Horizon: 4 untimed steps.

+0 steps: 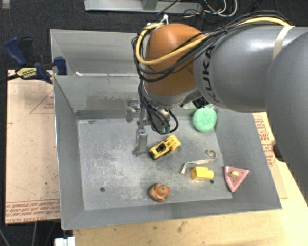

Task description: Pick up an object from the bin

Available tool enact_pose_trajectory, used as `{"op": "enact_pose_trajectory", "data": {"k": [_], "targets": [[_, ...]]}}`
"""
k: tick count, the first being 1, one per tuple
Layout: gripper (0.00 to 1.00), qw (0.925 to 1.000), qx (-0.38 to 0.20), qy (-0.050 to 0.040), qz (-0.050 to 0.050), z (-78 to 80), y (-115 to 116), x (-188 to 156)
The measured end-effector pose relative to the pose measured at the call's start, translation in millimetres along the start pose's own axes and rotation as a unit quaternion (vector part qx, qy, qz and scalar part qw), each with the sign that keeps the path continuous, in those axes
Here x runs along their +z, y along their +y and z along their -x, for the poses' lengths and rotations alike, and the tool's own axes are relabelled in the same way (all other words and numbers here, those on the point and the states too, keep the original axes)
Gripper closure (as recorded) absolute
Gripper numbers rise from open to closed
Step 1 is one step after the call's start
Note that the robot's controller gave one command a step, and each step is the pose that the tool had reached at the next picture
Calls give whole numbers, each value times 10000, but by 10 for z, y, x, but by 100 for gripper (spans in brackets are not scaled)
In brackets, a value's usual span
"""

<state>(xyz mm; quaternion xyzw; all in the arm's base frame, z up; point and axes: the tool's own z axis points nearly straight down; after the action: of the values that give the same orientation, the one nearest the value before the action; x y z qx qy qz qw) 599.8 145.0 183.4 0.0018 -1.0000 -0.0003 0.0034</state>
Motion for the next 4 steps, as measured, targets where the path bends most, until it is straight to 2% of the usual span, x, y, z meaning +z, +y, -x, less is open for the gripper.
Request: {"op": "enact_pose_trajectory", "data": {"k": [1, 2, 3, 4], "targets": [[0, 10000, 14, -41, 5, 17, -7, -50], [0, 10000, 28, -43, 9, 82, -530, -105], [0, 9977, 675, -59, 4, 203, -824, 220], [0, 10000, -19, -4, -3, -65, -933, 206]]}}
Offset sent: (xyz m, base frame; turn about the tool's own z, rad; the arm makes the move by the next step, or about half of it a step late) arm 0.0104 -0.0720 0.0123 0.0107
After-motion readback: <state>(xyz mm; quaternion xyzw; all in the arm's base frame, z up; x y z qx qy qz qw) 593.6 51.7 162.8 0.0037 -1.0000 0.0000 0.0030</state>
